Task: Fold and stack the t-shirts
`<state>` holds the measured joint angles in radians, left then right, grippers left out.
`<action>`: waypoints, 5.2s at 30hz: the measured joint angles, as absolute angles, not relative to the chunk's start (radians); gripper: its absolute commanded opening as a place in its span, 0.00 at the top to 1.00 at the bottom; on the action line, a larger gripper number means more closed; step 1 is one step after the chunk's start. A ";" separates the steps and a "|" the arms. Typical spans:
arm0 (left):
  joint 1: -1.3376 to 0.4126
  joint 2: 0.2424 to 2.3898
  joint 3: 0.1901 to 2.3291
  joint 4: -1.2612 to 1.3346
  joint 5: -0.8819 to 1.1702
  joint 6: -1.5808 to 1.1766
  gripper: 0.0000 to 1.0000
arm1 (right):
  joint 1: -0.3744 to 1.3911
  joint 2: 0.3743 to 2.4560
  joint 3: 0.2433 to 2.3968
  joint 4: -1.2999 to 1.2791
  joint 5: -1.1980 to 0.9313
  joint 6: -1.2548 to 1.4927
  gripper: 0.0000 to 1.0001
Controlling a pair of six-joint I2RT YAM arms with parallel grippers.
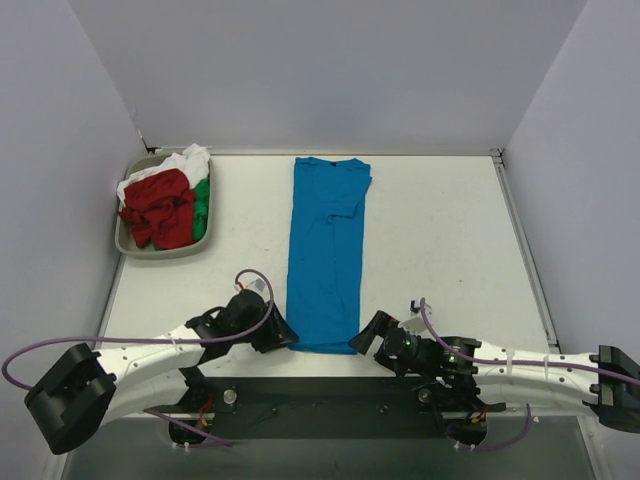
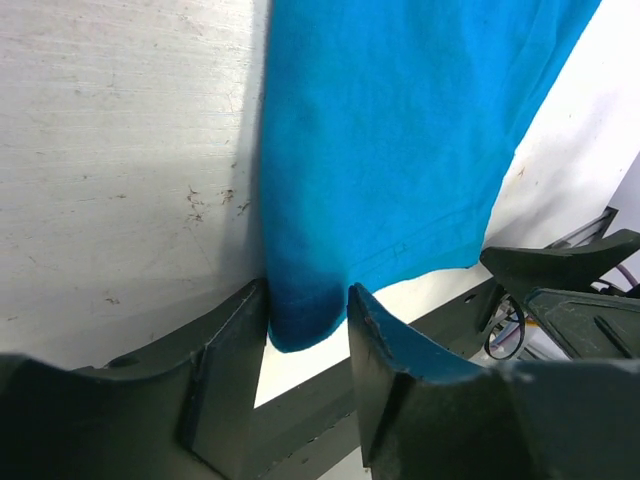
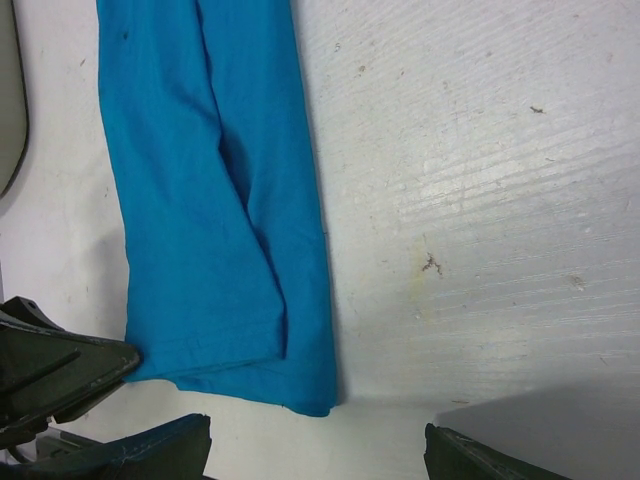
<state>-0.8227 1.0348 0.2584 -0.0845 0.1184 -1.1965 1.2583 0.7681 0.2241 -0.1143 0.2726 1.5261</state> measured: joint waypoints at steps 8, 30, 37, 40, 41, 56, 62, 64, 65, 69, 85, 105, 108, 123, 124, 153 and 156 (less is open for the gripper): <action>-0.812 1.028 0.231 -0.075 0.113 -1.196 0.83 | 1.259 0.789 0.224 -0.088 0.273 1.530 0.11; -0.789 0.920 0.211 -0.171 0.106 -1.184 0.97 | 1.258 0.979 0.221 0.147 0.265 1.593 0.37; -0.783 0.920 0.210 -0.171 0.112 -1.182 0.97 | 1.258 1.047 0.212 0.254 0.256 1.612 0.42; -0.783 0.921 0.210 -0.170 0.113 -1.181 0.96 | 1.258 1.102 0.210 0.332 0.247 1.626 0.48; -0.783 0.921 0.210 -0.170 0.114 -1.181 0.96 | 1.258 1.121 0.209 0.360 0.242 1.631 0.50; -0.773 0.913 0.202 -0.164 0.124 -1.173 0.96 | 1.261 1.061 0.171 0.345 0.211 1.662 0.47; -0.770 0.913 0.202 -0.164 0.127 -1.170 0.96 | 1.265 1.006 0.151 0.304 0.239 1.679 0.46; -0.770 0.913 0.202 -0.165 0.127 -1.170 0.96 | 1.265 1.030 0.165 0.307 0.245 1.678 0.46; -0.770 0.913 0.202 -0.165 0.127 -1.169 0.96 | 1.265 1.055 0.178 0.315 0.249 1.677 0.46; -0.769 0.908 0.202 -0.170 0.127 -1.169 0.96 | 1.265 1.180 0.233 0.385 0.253 1.672 0.46; -0.758 0.859 0.188 -0.204 0.125 -1.166 0.96 | 1.265 1.460 0.268 0.752 0.217 1.680 0.46; -0.752 0.867 0.194 -0.210 0.131 -1.158 0.96 | 1.272 1.105 0.162 0.413 0.259 1.699 0.44; -0.751 0.869 0.194 -0.208 0.134 -1.157 0.96 | 1.273 1.100 0.160 0.404 0.266 1.702 0.44; -0.751 0.839 0.190 -0.233 0.127 -1.153 0.96 | 1.284 1.187 0.168 0.438 0.284 1.717 0.79; -0.751 0.837 0.189 -0.233 0.127 -1.154 0.96 | 1.284 1.182 0.168 0.430 0.284 1.717 0.79; -0.751 0.835 0.189 -0.234 0.127 -1.148 0.96 | 1.309 1.155 0.230 0.244 0.342 1.686 1.00; -0.751 0.830 0.189 -0.240 0.125 -1.147 0.96 | 1.311 1.154 0.228 0.244 0.343 1.686 1.00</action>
